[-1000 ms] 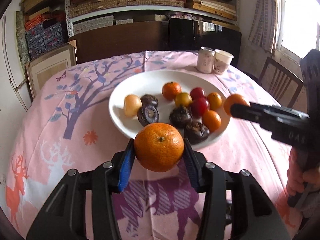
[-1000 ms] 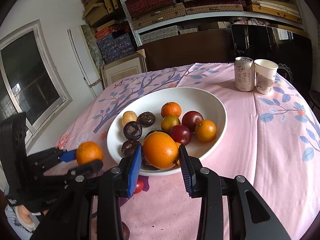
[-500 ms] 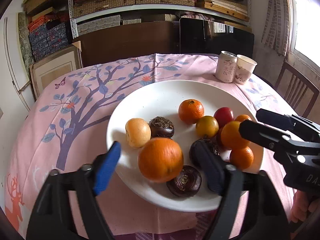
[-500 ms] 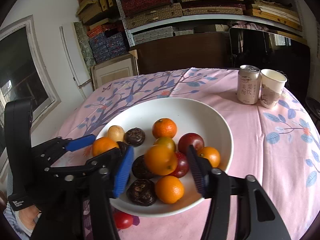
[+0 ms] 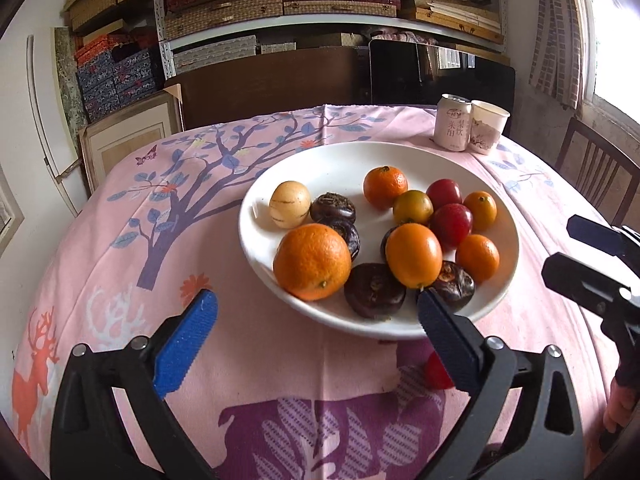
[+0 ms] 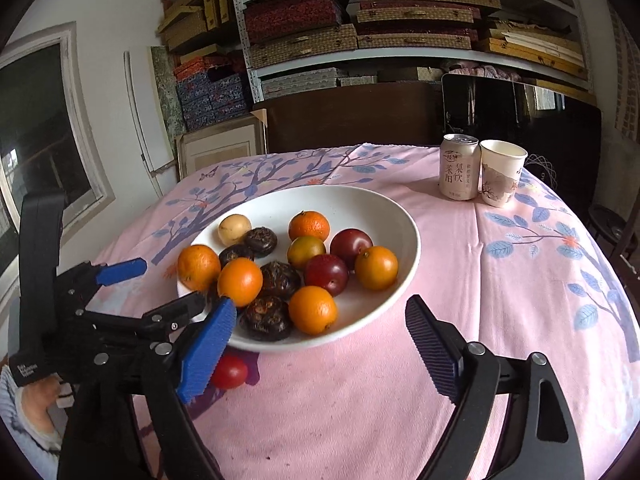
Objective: Organize fruits
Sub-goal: 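Grasp a red plum with the left tool while the right tool grasps a dark purple fruit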
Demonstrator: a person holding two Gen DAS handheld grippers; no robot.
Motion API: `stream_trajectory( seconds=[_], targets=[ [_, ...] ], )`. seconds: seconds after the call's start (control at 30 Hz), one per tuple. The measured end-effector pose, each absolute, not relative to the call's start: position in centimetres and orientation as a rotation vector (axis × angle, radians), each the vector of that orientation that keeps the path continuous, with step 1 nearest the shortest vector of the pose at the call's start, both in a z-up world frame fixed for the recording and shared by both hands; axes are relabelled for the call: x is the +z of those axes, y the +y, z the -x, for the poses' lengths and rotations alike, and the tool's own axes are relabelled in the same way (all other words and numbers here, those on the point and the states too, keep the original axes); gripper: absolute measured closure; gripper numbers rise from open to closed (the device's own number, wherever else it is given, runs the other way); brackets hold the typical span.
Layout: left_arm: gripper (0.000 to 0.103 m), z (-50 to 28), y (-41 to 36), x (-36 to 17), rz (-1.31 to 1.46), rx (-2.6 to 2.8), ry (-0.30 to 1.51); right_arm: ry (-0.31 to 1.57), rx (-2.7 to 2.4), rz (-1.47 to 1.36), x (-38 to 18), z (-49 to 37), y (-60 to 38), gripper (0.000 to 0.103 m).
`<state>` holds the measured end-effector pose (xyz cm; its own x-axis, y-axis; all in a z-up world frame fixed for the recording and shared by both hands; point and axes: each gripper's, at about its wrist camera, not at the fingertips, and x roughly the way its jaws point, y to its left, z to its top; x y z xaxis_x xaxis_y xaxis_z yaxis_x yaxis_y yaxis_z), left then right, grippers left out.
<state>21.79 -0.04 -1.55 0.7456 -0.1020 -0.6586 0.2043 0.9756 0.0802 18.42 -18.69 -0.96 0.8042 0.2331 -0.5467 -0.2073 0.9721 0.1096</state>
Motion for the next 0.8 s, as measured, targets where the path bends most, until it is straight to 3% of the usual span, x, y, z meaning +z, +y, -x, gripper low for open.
stream_trajectory(
  seconds=[0.17,0.8],
  targets=[
    [0.005,-20.2,0.4,-1.8,-0.158,-0.144,0.707,0.582,0.247,-0.007,-1.2,-16.7,-18.1,0.006],
    [0.005,-18.9,-1.5,-2.6,-0.268,-0.098,0.692,0.654,0.307,-0.043,-2.2,-14.7,-18.2,0.004]
  ],
)
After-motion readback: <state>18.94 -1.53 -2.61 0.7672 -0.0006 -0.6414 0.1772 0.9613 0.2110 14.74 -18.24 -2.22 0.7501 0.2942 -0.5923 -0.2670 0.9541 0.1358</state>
